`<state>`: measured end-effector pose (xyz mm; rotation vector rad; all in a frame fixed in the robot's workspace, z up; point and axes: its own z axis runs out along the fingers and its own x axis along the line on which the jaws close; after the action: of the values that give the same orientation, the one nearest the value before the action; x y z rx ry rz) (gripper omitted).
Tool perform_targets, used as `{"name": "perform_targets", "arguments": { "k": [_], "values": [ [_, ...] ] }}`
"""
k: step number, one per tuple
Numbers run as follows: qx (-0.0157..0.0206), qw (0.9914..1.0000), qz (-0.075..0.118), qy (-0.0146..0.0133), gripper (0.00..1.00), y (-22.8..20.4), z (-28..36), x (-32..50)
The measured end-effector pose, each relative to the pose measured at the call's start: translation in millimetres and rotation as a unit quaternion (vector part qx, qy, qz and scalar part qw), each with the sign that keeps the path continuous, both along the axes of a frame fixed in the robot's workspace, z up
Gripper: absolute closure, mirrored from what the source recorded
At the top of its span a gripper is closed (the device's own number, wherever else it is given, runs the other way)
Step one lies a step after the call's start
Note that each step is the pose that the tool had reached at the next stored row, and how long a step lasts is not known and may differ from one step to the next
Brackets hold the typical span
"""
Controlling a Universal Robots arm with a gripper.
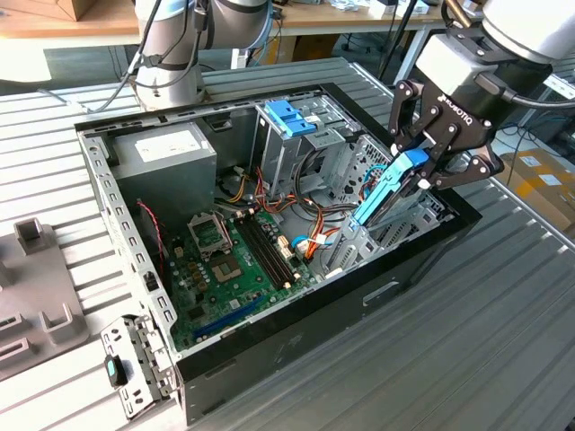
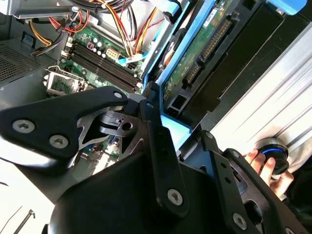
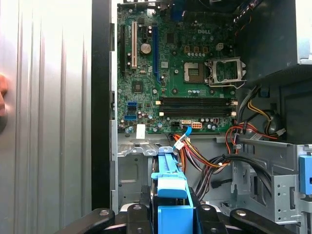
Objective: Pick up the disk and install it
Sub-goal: 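Pick up the disk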
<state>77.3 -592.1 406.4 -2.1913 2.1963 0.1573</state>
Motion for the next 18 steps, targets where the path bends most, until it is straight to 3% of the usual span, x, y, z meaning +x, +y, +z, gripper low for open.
{"name": "perform_targets", "arguments": {
  "k": [12,14,18],
  "values": [
    [0.0001,1.00000,0.000,-0.0001,0.63,0.0,-0.4,0.0],
    [0.0001,1.00000,0.000,0.0000,0.55,0.1,-0.4,0.0],
    [0.0001,1.00000,0.000,0.0000,0.55,0.0,-0.5,0.0]
  ]
}}
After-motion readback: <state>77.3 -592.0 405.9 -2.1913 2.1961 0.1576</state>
